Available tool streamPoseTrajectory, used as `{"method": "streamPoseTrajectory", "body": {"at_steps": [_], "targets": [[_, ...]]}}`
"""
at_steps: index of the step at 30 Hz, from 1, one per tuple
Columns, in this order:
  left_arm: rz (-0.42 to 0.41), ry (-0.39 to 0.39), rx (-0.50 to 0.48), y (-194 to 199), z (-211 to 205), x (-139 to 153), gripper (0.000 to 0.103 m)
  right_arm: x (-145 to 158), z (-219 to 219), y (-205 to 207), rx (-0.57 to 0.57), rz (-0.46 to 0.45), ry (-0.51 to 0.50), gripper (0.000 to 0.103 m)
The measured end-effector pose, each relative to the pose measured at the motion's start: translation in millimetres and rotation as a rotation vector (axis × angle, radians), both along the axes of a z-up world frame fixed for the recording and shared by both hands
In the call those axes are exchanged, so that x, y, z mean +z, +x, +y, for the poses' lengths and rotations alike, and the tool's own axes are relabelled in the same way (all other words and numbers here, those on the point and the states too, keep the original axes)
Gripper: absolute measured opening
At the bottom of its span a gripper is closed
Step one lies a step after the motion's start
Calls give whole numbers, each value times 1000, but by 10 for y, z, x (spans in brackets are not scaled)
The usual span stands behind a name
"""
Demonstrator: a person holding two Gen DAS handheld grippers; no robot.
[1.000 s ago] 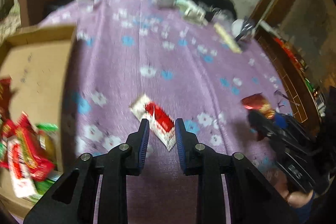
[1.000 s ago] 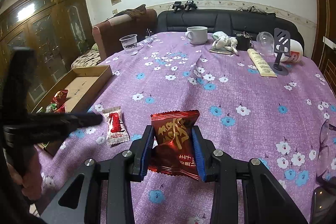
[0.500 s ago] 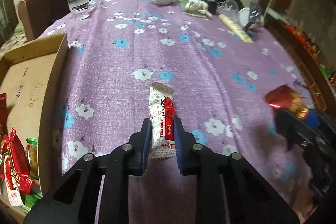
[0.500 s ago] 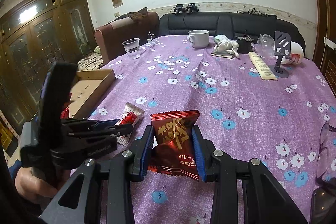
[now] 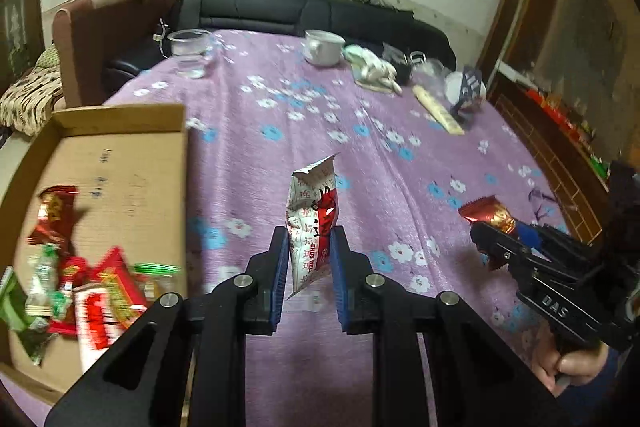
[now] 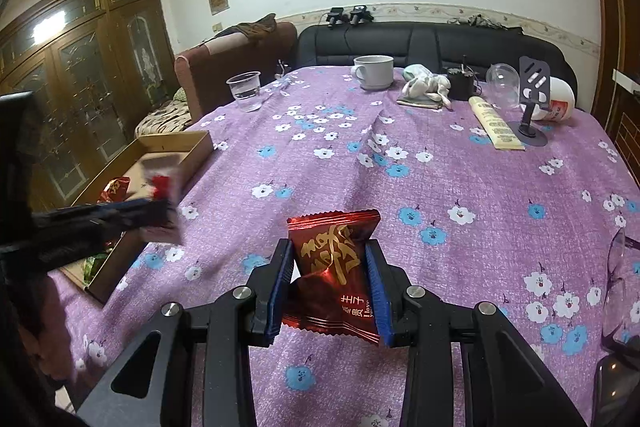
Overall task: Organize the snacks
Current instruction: 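Carry both packets into the cardboard box and open both grippers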
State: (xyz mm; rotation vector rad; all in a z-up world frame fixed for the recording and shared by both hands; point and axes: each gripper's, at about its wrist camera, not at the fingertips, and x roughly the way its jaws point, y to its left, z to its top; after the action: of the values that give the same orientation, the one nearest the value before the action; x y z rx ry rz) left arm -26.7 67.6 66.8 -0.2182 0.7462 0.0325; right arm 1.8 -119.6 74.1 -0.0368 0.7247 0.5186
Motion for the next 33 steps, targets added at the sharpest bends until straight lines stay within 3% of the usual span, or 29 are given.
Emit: {"method": "streamPoseTrajectory", "body": {"at_steps": [8,19,26,33], "targets": [[-45,-28,84,-271,547,115,18,121,286,-142,41,15,22,37],[-54,-43,257,-596,1322,0,18,243,1380,-410,267,98,68,36],[-41,-2,313,-718,1492,-161,18,135,2032,-582,354,147,60,36],[-32,52,337,-762,1537,-298,18,-73,2393,-598,386,168,10,36]]}}
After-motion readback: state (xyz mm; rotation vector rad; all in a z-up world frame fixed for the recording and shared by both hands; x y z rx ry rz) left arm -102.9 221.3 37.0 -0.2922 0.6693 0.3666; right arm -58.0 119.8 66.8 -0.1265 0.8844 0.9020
